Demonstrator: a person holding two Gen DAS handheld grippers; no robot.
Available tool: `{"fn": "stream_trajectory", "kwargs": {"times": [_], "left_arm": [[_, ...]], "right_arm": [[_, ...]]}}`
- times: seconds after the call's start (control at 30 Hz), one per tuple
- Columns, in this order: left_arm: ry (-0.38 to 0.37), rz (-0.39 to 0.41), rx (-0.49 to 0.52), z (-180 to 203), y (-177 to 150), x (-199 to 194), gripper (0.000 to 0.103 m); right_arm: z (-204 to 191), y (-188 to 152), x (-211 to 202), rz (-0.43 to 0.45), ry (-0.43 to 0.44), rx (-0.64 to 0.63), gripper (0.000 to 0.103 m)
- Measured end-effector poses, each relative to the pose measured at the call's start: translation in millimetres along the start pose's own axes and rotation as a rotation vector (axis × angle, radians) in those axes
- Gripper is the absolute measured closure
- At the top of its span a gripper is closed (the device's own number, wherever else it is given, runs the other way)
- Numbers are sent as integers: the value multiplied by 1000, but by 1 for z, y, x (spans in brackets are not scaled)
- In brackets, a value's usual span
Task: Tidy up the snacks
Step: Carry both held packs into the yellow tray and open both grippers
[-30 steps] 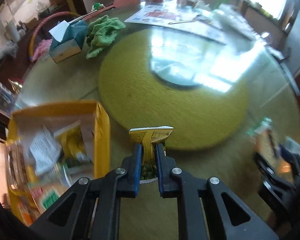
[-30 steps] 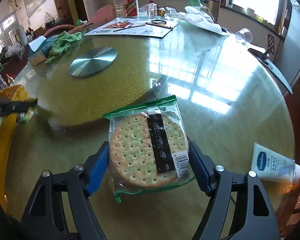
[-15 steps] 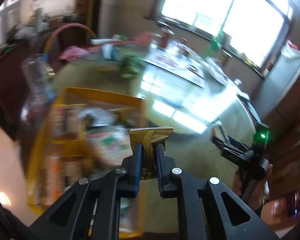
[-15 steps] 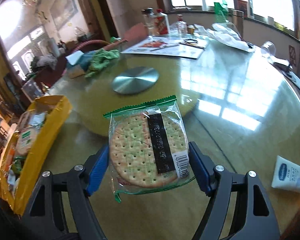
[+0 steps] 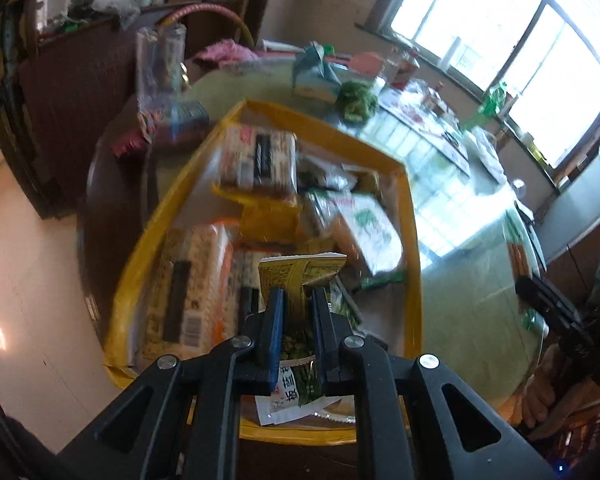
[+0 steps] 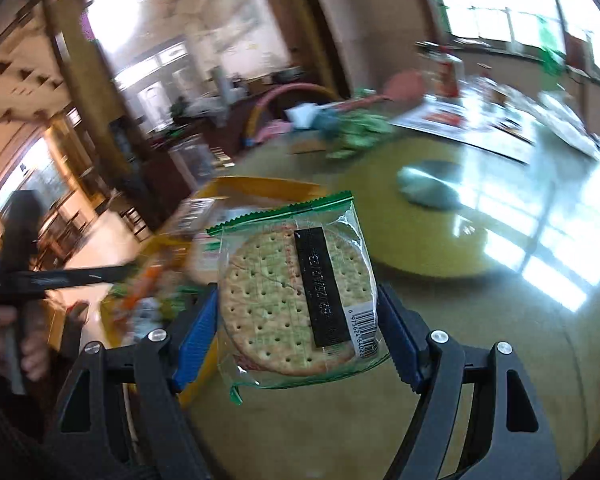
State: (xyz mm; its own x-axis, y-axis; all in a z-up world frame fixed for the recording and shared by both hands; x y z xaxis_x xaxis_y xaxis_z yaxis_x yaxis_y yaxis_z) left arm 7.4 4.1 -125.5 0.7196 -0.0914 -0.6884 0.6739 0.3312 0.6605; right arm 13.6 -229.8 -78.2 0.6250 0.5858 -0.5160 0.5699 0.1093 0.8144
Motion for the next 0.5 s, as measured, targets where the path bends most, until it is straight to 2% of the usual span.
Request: {"fn": "stream_trajectory", "kwargs": {"times": [0.1, 0.23, 0.43, 0.5], "left_arm": [[-23, -4, 21, -1, -8, 2, 91], [14, 24, 39, -13, -8, 2, 91], [-7, 22, 30, -23, -8, 8, 91], [2, 32, 43, -23, -8, 9, 91]], "right_arm": [[-37, 9, 27, -46, 46, -44, 27], [-60, 27, 77, -121, 19, -77, 26], [-62, 45, 167, -238, -59, -82, 26], [-61, 48, 183, -255, -73, -86, 26]]}}
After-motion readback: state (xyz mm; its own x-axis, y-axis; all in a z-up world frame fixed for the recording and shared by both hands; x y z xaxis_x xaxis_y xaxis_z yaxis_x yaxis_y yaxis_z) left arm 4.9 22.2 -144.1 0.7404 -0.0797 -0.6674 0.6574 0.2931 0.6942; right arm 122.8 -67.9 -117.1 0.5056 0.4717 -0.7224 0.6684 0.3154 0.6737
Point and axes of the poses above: each gripper's, at about its wrist camera, not at the fingertips, and x roughly the way its jaws point, z to its right, y to its top, the point moved 2 cm from there along x, roughly the way its jaws point, and after that the axes turned 10 degrees about z, right-handed, at the moved point
